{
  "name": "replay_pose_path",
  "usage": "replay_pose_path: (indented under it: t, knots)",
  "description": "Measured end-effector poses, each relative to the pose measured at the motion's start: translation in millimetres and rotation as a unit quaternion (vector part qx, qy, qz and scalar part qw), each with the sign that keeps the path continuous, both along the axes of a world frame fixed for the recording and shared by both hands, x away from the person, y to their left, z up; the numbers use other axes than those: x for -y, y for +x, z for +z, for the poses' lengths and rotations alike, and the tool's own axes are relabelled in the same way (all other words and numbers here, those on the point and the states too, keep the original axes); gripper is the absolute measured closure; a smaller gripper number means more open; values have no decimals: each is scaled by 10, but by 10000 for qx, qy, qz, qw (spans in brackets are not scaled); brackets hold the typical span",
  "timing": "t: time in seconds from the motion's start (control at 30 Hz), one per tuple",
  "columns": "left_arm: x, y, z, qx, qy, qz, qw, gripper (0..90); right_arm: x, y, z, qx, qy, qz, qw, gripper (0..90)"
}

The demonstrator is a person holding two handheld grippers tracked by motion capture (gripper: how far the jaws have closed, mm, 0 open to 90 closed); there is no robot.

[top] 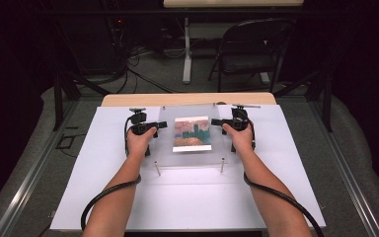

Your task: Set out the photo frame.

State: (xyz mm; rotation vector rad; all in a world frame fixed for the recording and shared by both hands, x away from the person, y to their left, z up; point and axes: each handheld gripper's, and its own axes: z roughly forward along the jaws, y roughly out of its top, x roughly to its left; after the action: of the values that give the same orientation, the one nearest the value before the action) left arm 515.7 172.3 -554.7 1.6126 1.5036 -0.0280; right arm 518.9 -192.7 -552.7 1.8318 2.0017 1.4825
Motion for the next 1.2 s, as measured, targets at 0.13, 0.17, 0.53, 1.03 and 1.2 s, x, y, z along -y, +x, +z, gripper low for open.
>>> replay_pose_path:
  t: [0.13,0.17,0.53,1.03,1.2]
  knots:
    - [-1,23,-18,-144,-165,-88,9997,444,26,4,-63,-28,100,4,9999,497]
    - [-1,23,-18,-144,-165,-88,9997,448,26,4,-63,-28,100,4,9999,497]
    - [-100,-232,139,756,-666,87,9949,546,12,-132,197,552,-108,181,9983,496]
    - [-143,-1213,864,2421,-326,-236,9694,631,-20,-1160,939,2555,-1033,390,9605,532]
    - [-171,-1609,920,2891,-343,-316,9562,667,-1,-1602,1022,3021,-1107,319,9463,590]
